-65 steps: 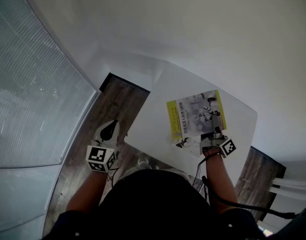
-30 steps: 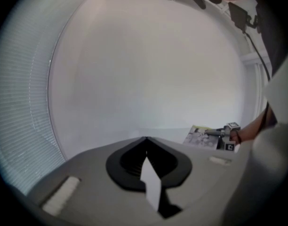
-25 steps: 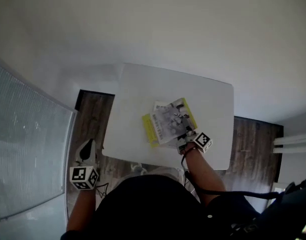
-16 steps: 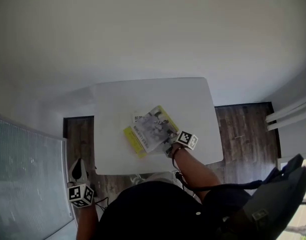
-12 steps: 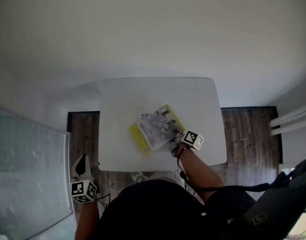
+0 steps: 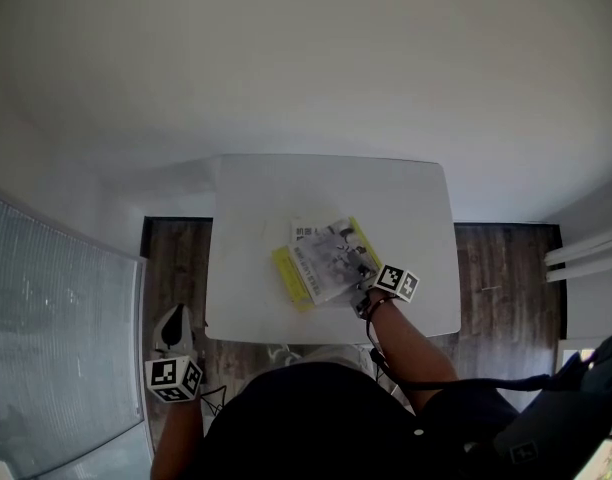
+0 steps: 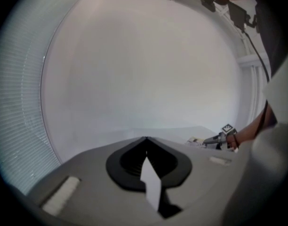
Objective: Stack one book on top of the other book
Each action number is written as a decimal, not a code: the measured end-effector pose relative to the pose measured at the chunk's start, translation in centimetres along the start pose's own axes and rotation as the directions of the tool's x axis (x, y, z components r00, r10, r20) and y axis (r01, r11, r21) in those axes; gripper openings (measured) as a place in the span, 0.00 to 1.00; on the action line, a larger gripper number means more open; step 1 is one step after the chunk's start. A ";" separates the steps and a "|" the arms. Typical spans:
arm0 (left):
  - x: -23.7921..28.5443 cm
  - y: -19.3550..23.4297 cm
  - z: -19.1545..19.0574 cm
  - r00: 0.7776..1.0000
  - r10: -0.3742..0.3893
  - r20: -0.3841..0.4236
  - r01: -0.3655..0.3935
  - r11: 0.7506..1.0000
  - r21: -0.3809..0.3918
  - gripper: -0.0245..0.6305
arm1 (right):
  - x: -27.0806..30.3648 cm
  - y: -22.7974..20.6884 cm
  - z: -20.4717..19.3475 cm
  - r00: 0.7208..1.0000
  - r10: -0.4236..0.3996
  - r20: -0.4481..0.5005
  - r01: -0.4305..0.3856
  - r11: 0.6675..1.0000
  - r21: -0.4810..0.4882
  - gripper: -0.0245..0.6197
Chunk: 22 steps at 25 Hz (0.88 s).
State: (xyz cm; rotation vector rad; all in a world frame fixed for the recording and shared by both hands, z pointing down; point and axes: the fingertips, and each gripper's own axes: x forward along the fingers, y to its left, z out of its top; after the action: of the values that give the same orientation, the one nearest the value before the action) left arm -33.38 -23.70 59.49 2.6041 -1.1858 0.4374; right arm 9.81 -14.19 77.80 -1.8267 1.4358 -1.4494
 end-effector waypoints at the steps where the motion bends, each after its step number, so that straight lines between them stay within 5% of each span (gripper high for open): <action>1: 0.0 0.0 -0.1 1.000 0.000 -0.001 0.000 1.000 -0.004 0.04 | 0.0 -0.1 -0.1 1.000 -0.010 -0.011 0.010 1.000 -0.013 0.43; 12: 0.5 0.2 -1.9 1.000 -0.015 -0.023 0.014 0.999 -0.050 0.05 | -0.7 -3.4 -0.3 0.974 -0.221 -0.055 0.219 0.975 -0.032 0.44; 22: 2.3 1.3 -0.9 0.998 -0.058 -0.032 0.058 0.998 -0.024 0.04 | -1.7 -4.1 -0.2 0.921 -0.387 -0.038 0.383 0.921 -0.071 0.48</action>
State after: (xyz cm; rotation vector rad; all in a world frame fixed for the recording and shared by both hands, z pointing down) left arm -33.05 -25.78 61.24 2.5939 -1.0955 0.4497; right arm 11.59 -11.06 80.35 -2.2213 1.1988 -1.6586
